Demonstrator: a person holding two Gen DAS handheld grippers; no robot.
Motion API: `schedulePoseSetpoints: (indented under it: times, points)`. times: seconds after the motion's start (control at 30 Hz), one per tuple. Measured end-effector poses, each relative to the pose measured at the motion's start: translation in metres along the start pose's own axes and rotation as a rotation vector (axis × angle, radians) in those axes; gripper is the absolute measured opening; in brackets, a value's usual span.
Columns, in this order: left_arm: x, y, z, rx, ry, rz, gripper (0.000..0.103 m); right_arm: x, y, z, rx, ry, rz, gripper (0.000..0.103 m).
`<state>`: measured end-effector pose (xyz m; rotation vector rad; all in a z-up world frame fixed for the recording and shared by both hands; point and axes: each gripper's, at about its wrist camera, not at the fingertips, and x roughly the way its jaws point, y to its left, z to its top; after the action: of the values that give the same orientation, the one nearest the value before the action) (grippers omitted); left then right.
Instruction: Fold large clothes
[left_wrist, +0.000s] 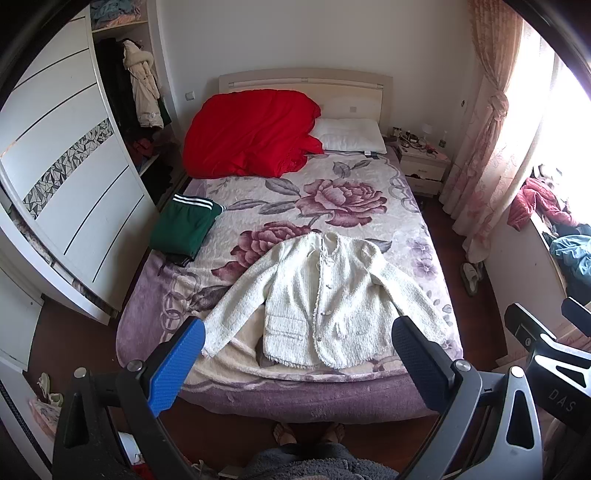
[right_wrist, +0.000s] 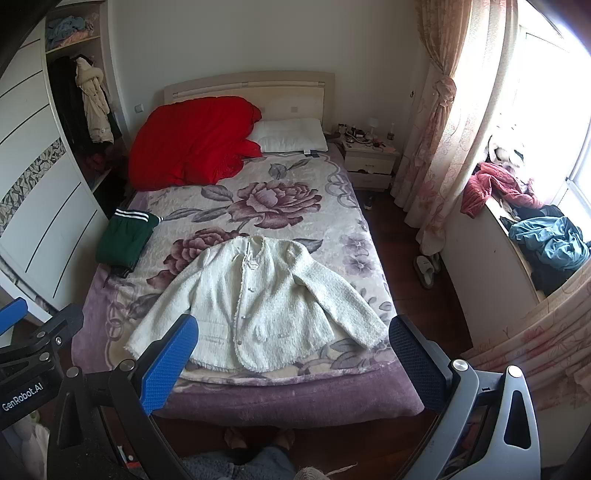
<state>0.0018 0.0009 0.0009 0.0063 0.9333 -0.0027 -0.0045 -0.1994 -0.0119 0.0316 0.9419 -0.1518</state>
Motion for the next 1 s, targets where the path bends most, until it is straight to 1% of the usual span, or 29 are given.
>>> schedulePoseSetpoints:
  times: [0.13,0.43,0.6,0.7,0.8,0.93,0.97,1.0]
  points:
    - [-0.001,0.001,-0.001,-0.003,-0.003,-0.002,0.103,0.003,0.005,0.006,-0.001,0.000,0.001,0.103]
    - [0.001,0.001,-0.003,0.005,0.008,0.001,0.103,0.003,0.004,0.003,0.001,-0.003,0.001,0.103]
    - [0.003,-0.002,-0.003,0.006,0.037,0.003,0.103,0.003,0.005,0.004,0.001,-0.005,0.001,0.103]
    - [0.004,-0.002,-0.003,0.005,0.032,0.000,0.103,0.002,0.007,0.006,0.001,-0.005,0.000,0.103]
    - [0.004,-0.004,-0.002,0.005,0.006,-0.002,0.103,0.002,0.005,0.004,0.002,-0.005,0.001,0.103]
    - [0.003,-0.001,0.002,0.003,0.006,-0.003,0.103,0.002,0.003,0.000,0.001,-0.007,0.000,0.103]
    - [0.003,-0.001,0.002,0.003,0.005,-0.004,0.103,0.002,0.006,0.002,0.001,-0.008,0.000,0.103]
    - [0.001,-0.002,0.001,0.004,0.005,-0.002,0.103,-0.003,0.009,0.017,0.000,-0.008,0.000,0.103]
